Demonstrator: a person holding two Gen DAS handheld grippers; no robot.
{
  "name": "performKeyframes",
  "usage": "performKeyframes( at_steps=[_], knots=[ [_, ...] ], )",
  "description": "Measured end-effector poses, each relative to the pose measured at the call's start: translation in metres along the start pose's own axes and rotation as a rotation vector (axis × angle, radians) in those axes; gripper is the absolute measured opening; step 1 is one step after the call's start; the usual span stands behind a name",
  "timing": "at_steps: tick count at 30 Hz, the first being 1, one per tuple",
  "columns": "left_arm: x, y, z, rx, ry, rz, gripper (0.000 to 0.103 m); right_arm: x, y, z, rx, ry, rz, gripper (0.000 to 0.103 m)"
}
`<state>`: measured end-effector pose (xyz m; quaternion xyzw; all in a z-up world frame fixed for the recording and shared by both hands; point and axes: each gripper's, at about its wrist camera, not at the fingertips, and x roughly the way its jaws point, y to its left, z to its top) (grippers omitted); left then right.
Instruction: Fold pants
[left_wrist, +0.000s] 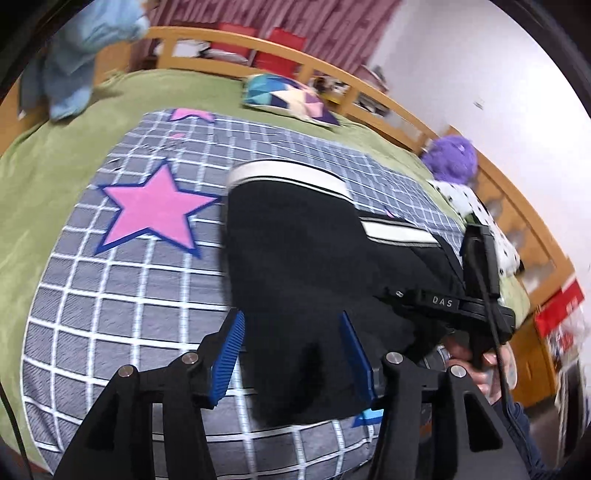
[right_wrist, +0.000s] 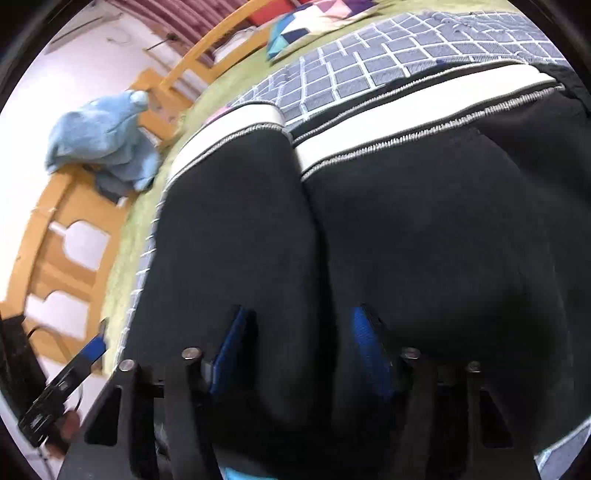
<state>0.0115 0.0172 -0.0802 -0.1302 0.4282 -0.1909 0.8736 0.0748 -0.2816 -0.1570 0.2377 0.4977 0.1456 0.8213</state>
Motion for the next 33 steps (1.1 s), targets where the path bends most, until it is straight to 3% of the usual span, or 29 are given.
performKeyframes(
  at_steps=[1, 2, 4, 7, 10, 12, 17, 20, 24, 27, 30, 33],
  knots=[
    [-0.001, 0.004, 0.002, -0.01, 0.001, 0.009, 0.051, -0.001, 0.01, 0.005, -0.047, 0.023, 0.02, 0.009],
    [-0.001, 0.007, 0.004, -0.013, 0.0, 0.02, 0.051, -0.012, 0.02, 0.009, -0.095, -0.01, 0.003, 0.008],
    [0.0, 0.009, 0.008, -0.016, -0.001, 0.042, 0.051, -0.054, 0.04, 0.016, -0.205, -0.143, -0.008, 0.008],
    [0.006, 0.009, 0.014, -0.032, 0.003, 0.038, 0.051, -0.111, 0.049, 0.033, -0.266, -0.242, -0.035, 0.008],
    [0.016, -0.002, 0.017, -0.031, 0.014, 0.009, 0.051, -0.151, 0.034, 0.048, -0.329, -0.288, -0.18, 0.008],
    [0.022, -0.014, 0.017, -0.012, 0.02, -0.003, 0.051, -0.166, 0.003, 0.055, -0.326, -0.274, -0.289, 0.008],
    [0.053, -0.058, 0.013, 0.043, 0.057, -0.066, 0.053, -0.169, -0.099, 0.056, -0.191, -0.238, -0.444, 0.01],
    [0.069, -0.088, 0.012, 0.09, 0.082, -0.075, 0.053, -0.143, -0.142, 0.047, -0.141, -0.142, -0.465, 0.023],
    [0.068, -0.12, 0.013, 0.148, 0.06, -0.095, 0.053, -0.178, -0.149, 0.034, -0.053, -0.264, -0.406, 0.028],
    [0.071, -0.137, 0.011, 0.165, 0.052, -0.087, 0.055, -0.198, -0.134, 0.018, -0.087, -0.363, -0.347, 0.029],
    [0.094, -0.144, -0.009, 0.168, 0.101, -0.03, 0.055, -0.182, -0.123, 0.004, -0.15, -0.326, -0.34, 0.029],
    [0.124, -0.144, -0.045, 0.264, 0.16, 0.059, 0.061, -0.139, -0.136, -0.012, -0.152, -0.2, -0.428, 0.028]
  ],
)
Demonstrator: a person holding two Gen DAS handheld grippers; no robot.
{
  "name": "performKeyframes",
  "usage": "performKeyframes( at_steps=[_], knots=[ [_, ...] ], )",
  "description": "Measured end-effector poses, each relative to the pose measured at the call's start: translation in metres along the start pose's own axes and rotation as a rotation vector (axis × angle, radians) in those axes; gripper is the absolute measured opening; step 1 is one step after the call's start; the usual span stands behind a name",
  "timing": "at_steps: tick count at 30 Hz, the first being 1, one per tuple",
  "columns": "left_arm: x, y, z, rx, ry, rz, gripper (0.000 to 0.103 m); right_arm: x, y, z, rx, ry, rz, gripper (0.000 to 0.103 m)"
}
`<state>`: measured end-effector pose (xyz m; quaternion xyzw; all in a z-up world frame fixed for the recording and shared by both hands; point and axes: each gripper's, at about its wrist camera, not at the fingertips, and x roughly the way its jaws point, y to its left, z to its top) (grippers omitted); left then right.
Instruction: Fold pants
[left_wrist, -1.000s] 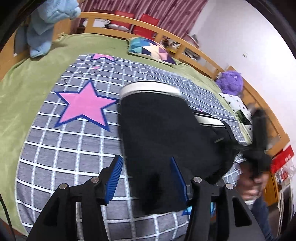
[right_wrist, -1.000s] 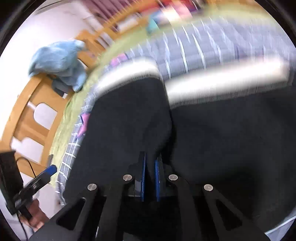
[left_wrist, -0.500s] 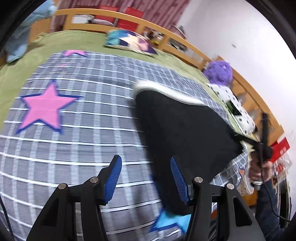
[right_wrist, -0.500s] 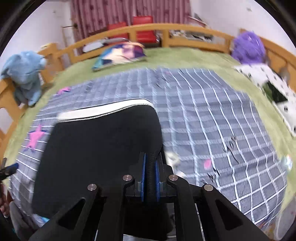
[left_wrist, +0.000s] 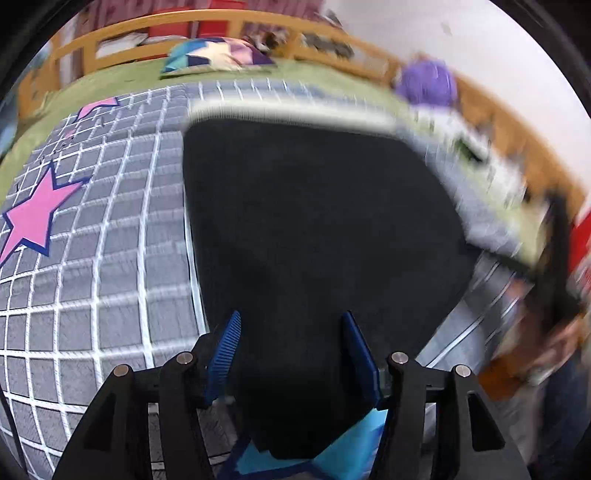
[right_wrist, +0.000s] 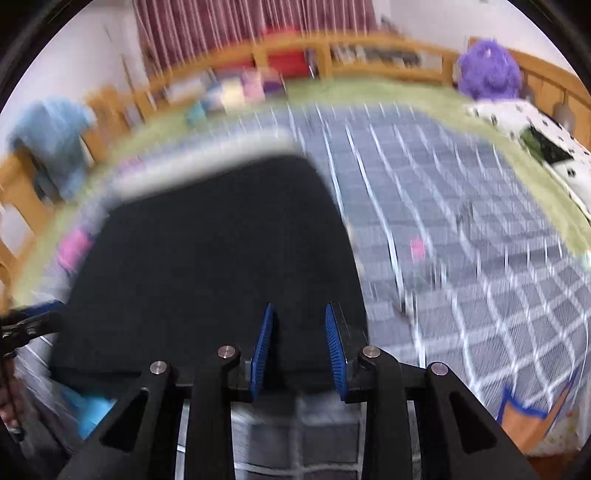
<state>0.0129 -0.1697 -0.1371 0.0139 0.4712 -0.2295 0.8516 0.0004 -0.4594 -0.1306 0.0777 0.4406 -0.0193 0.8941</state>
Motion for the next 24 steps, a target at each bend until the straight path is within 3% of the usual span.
performKeyframes(
  at_steps=[1, 4, 6, 7, 9, 11, 14, 16, 18, 24],
  knots=[
    [0.0, -0.001, -0.005, 0.028, -0.018, 0.013, 0.062, -0.001, -0.002, -0.004, 0.016, -0.012, 0.012, 0.029],
    [-0.015, 0.014, 0.007, -0.04, -0.002, -0.068, 0.061, -0.012, -0.011, 0.007, 0.045, 0.053, 0.071, 0.029],
    [-0.023, 0.025, 0.017, -0.081, -0.033, -0.077, 0.061, -0.024, -0.013, 0.018, 0.038, 0.015, 0.07, 0.032],
    [-0.026, 0.031, 0.023, -0.094, -0.05, -0.066, 0.06, -0.03, -0.014, 0.026, 0.035, -0.017, 0.064, 0.037],
    [-0.024, 0.045, 0.037, -0.135, -0.068, -0.042, 0.06, -0.032, -0.013, 0.038, 0.032, -0.053, 0.075, 0.066],
    [-0.018, 0.059, 0.049, -0.198, -0.069, -0.057, 0.06, -0.021, -0.015, 0.059, 0.041, -0.065, 0.112, 0.067],
    [0.001, 0.073, 0.064, -0.235, -0.067, -0.101, 0.06, 0.02, -0.019, 0.083, 0.058, -0.001, 0.126, 0.067],
    [0.022, 0.08, 0.066, -0.245, -0.031, -0.078, 0.06, 0.053, -0.021, 0.09, 0.046, 0.081, 0.103, 0.069],
    [0.039, 0.086, 0.065, -0.27, 0.006, -0.115, 0.061, 0.075, -0.03, 0.094, 0.077, 0.117, 0.184, 0.079],
    [0.062, 0.099, 0.069, -0.334, 0.003, -0.262, 0.06, 0.099, -0.044, 0.102, 0.129, 0.223, 0.35, 0.08]
  ],
)
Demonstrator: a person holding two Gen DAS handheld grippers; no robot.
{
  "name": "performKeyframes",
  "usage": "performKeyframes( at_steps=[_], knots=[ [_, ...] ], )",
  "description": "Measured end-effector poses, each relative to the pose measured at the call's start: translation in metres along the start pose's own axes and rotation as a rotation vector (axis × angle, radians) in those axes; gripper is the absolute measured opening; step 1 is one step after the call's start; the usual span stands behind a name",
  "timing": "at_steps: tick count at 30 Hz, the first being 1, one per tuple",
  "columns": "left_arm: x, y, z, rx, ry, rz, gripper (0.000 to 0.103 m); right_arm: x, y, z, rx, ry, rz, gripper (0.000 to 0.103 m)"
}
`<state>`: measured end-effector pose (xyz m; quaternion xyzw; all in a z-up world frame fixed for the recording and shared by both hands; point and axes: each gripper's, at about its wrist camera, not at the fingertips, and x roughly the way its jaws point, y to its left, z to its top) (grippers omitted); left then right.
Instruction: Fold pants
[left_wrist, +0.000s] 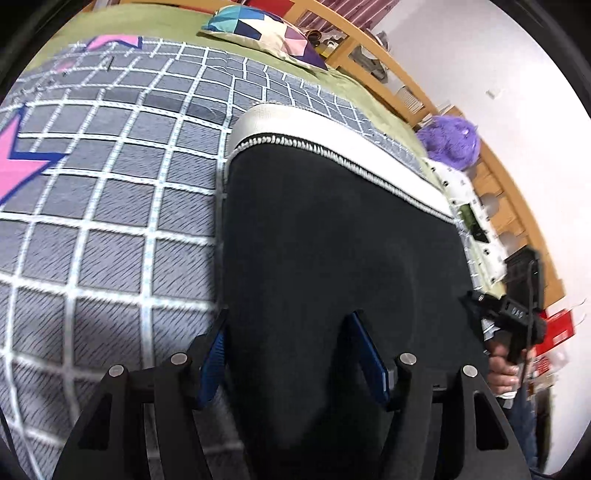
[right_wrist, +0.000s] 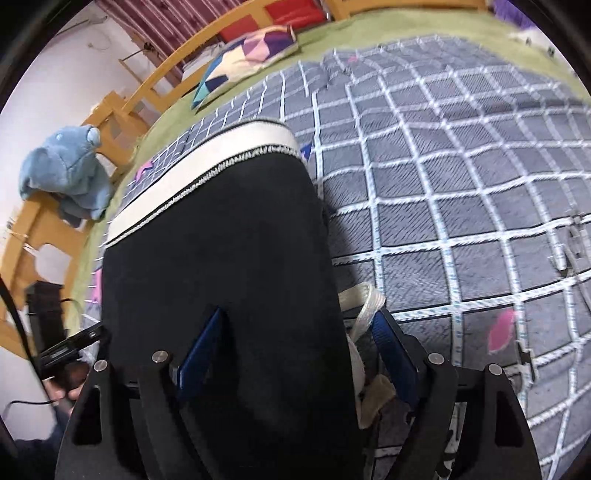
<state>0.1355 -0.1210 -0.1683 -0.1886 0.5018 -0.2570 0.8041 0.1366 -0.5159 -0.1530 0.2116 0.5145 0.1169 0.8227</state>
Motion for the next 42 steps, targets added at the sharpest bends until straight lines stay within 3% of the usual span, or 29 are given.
performKeyframes(
  at_steps=[2, 3, 4, 6, 13, 14, 16, 19, 22, 24, 27, 31, 33, 36, 39, 42],
  knots=[
    [0.004, 0.001, 0.002, -0.01, 0.023, -0.032, 0.055, 0.005, 0.0, 0.004, 0.001, 0.035, 0.041, 0.074],
    [0.006, 0.001, 0.004, -0.008, 0.039, -0.043, 0.048, 0.009, 0.0, 0.005, -0.005, 0.045, 0.069, 0.061],
    [0.006, 0.002, 0.005, -0.007, 0.047, -0.057, 0.043, 0.01, 0.001, 0.005, -0.014, 0.054, 0.102, 0.061],
    [0.002, 0.004, 0.008, -0.012, 0.045, -0.086, 0.027, 0.008, 0.006, -0.002, -0.051, 0.043, 0.081, 0.055],
    [-0.035, 0.004, 0.04, -0.043, 0.043, -0.142, 0.019, -0.02, 0.029, -0.005, -0.009, -0.028, 0.093, 0.03],
    [-0.051, 0.005, 0.042, -0.035, 0.023, -0.136, 0.018, -0.024, 0.038, -0.009, 0.009, -0.04, 0.109, 0.025],
    [-0.084, 0.008, 0.042, 0.009, -0.039, -0.1, 0.018, -0.032, 0.065, -0.022, 0.019, -0.072, 0.213, 0.023],
    [-0.137, 0.028, 0.031, 0.059, -0.132, -0.015, 0.018, -0.023, 0.113, -0.047, -0.044, -0.112, 0.211, 0.023],
    [-0.168, 0.059, 0.017, 0.0, -0.116, 0.017, 0.017, 0.0, 0.138, -0.069, 0.019, -0.096, 0.294, 0.023],
    [-0.178, 0.071, 0.009, 0.022, -0.126, 0.058, 0.018, 0.008, 0.158, -0.082, 0.018, -0.107, 0.312, 0.023],
    [-0.166, 0.09, 0.001, -0.016, -0.113, 0.1, 0.023, 0.021, 0.181, -0.092, -0.013, -0.134, 0.248, 0.026],
    [-0.146, 0.104, -0.002, -0.044, -0.086, 0.22, 0.028, 0.037, 0.188, -0.095, -0.076, -0.147, 0.009, 0.038],
    [-0.153, 0.106, -0.01, -0.038, -0.098, 0.205, 0.035, 0.034, 0.186, -0.096, -0.075, -0.13, -0.012, 0.043],
    [-0.176, 0.098, -0.023, -0.002, -0.133, 0.213, 0.043, 0.006, 0.197, -0.101, -0.096, -0.155, -0.129, 0.042],
    [-0.201, 0.085, -0.041, 0.064, -0.179, 0.223, 0.045, -0.035, 0.219, -0.123, -0.158, -0.261, -0.142, 0.043],
    [-0.208, 0.075, -0.065, 0.113, -0.172, 0.195, 0.045, -0.045, 0.231, -0.151, -0.204, -0.301, -0.144, 0.043]
  ],
)
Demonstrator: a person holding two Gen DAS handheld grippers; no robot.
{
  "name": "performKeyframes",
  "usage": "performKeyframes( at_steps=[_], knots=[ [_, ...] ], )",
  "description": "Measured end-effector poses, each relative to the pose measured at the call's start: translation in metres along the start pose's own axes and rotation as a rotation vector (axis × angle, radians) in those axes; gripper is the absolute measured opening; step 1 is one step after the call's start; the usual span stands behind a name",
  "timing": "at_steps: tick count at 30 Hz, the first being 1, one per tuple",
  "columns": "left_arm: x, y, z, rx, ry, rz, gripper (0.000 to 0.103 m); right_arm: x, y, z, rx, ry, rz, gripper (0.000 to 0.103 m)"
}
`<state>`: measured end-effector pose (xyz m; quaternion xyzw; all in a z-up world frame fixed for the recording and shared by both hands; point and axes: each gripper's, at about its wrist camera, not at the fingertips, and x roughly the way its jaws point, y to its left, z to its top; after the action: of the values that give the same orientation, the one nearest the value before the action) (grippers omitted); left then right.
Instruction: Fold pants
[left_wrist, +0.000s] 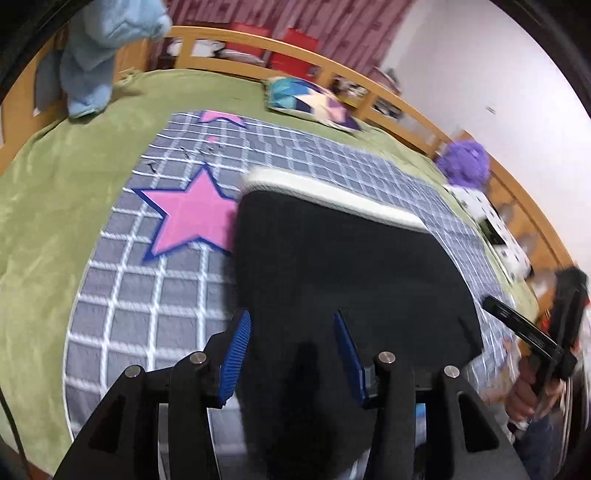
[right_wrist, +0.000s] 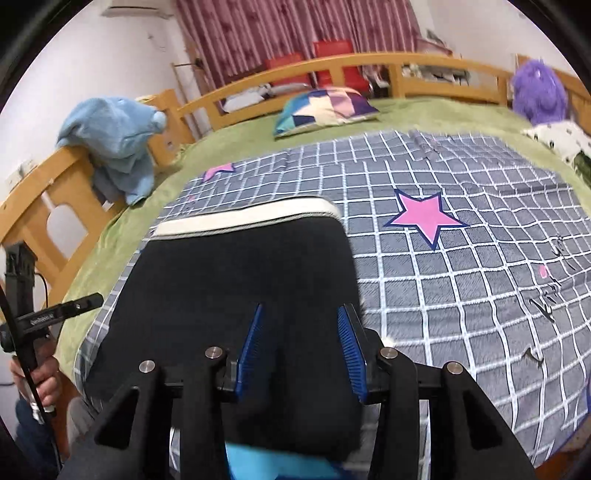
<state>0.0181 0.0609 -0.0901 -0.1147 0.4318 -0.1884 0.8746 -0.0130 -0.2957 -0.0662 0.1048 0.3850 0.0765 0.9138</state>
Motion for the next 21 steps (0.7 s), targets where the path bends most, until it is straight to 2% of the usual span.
performKeyframes(
  at_steps=[3, 5, 8, 10, 12, 14, 16, 21],
  knots=[
    [0.009, -0.004, -0.033, 0.028, 0.026, 0.029, 0.045, 0.015, 0.008, -0.024, -0.004, 0.049, -0.011, 0.043],
    [0.027, -0.002, -0.051, 0.032, 0.09, 0.055, 0.048, 0.036, 0.005, -0.044, 0.009, 0.1, -0.075, 0.043],
    [0.01, 0.007, -0.052, -0.004, 0.071, 0.02, 0.048, 0.03, 0.012, -0.05, -0.005, 0.071, -0.105, 0.043],
    [-0.012, 0.015, -0.052, -0.03, 0.039, 0.016, 0.046, 0.021, 0.012, -0.048, 0.024, 0.078, -0.092, 0.043],
    [-0.029, 0.016, -0.058, -0.006, 0.014, 0.031, 0.05, 0.008, 0.011, -0.049, 0.059, 0.077, -0.043, 0.043],
    [-0.037, 0.014, -0.07, 0.036, 0.023, 0.026, 0.05, 0.0, 0.01, -0.05, 0.072, 0.072, -0.02, 0.044],
    [-0.034, 0.01, -0.081, 0.07, 0.042, 0.014, 0.05, -0.001, 0.011, -0.052, 0.075, 0.067, -0.025, 0.044],
    [-0.009, -0.005, -0.097, 0.088, 0.059, 0.055, 0.05, 0.005, 0.006, -0.061, 0.14, 0.085, -0.016, 0.044]
  ],
)
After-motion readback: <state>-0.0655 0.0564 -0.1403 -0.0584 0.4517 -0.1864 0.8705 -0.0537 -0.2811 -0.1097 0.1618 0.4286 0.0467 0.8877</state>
